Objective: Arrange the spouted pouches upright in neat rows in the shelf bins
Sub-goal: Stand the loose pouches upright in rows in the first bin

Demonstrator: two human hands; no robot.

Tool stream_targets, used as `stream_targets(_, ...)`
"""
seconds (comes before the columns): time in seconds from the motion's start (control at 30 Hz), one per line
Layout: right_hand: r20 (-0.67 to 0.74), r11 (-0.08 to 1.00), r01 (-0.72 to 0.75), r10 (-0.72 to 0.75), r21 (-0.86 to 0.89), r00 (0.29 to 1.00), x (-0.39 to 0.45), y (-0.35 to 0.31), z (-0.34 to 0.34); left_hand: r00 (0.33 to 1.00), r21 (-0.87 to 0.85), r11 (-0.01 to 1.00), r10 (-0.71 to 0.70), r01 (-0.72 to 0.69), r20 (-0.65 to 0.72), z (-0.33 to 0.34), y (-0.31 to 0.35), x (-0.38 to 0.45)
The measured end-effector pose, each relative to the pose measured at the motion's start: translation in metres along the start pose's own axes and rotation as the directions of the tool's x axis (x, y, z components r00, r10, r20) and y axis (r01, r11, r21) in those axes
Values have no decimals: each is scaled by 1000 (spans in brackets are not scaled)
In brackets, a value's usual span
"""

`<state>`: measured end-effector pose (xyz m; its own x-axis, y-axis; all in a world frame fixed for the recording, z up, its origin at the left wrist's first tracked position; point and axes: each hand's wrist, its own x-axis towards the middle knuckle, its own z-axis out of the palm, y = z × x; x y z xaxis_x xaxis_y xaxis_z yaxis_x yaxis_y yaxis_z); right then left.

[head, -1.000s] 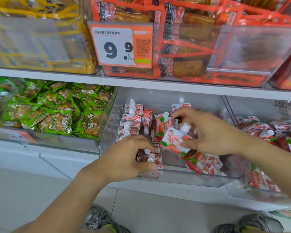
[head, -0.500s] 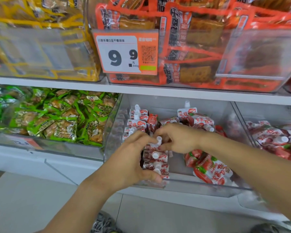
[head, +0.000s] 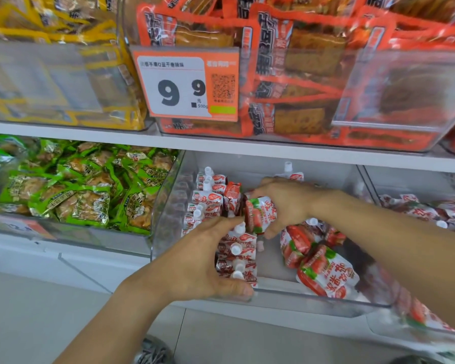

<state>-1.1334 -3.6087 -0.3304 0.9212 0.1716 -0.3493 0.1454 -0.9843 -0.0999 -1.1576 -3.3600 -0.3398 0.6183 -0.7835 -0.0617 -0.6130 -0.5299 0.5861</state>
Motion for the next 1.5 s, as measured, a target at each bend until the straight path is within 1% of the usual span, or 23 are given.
stream_targets(0.17,-32,1000,28,-28,13,999,-10,5,-12,1000,-11,1000,-5,5,0,-2,-1,0)
stream_targets(0.33,170,993,-49,66,-103,983,-19,5,-36,1000,-12,1000,-27,27,12,-3,-1,-4)
stream_targets(0.37,144,995,-58,69,-80,987,-15,2,-40,999,-11,999,-32,32,13,-3,0,-4)
stream_targets(0.47,-94,988,8,7,156,996,15,-8,-35,999,-10,999,-36,36,20,-4,2,-5)
stream_targets(0.53,-119,968,63,-35,241,992,35,-16,-24,999,-16,999,-30,30,12,-4,2,-6)
stream_targets(0.6,-102,976,73,-53,206,993,49,-20,-9,999,-22,999,-33,33,-1,-3,1,-7)
stream_targets(0.7,-201,976,102,-62,193,978,59,-12,2,999,-30,999,-35,35,5,-1,-2,-7)
stream_targets(0.8,-240,983,136,-104,120,965,54,-5,-4,1000,-38,999,-31,31,0,0,-3,-6)
stream_targets(0.9,-275,961,163,-98,225,957,36,-4,-19,999,-59,998,-36,35,-21,-2,1,-8)
stream_targets(0.97,-291,906,205,-97,370,952,21,-5,-28,993,-124,991,-68,56,-97,-5,6,-9)
stream_targets(1.0,-285,879,205,-83,431,955,12,-6,-33,979,-161,985,-96,67,-180,-6,8,-8)
stream_targets(1.03,-269,867,182,-58,463,961,2,-10,-35,946,-187,980,-127,73,-299,-8,9,-8)
stream_targets(1.1,-261,839,131,13,527,965,-17,-20,-34,833,-197,978,-168,73,-527,-10,8,-7)
stream_targets(1.13,-284,779,165,17,605,959,-24,-28,-30,793,-195,978,-175,72,-584,-13,7,-6)
stream_targets(1.17,-310,688,227,-3,689,951,-30,-36,-25,781,-192,979,-174,70,-600,-15,7,-6)
stream_targets(1.2,-305,596,270,-43,757,951,-35,-45,-21,789,-187,981,-161,59,-593,-18,7,-6)
stream_targets(1.23,-267,522,278,-97,806,959,-37,-50,-17,802,-167,985,-132,40,-582,-21,8,-6)
stream_targets(1.27,-218,489,264,-150,831,964,-38,-50,-15,808,-135,991,-98,23,-580,-23,9,-6)
stream_targets(1.33,-177,528,242,-171,814,969,-35,-38,-15,781,-112,993,-86,21,-618,-28,9,-10)
stream_targets(1.4,-246,617,214,-34,757,969,-30,-16,-18,732,-204,978,-162,31,-662,-34,8,-16)
stream_targets(1.43,-294,727,187,21,660,956,-25,-6,-19,713,-254,967,-195,23,-674,-36,7,-19)
stream_targets(1.47,-310,857,162,-3,488,951,-19,1,-20,696,-295,956,-218,9,-685,-39,8,-22)
stream_targets(1.5,-259,941,160,-82,297,962,-11,3,-20,680,-323,946,-234,-6,-695,-42,9,-25)
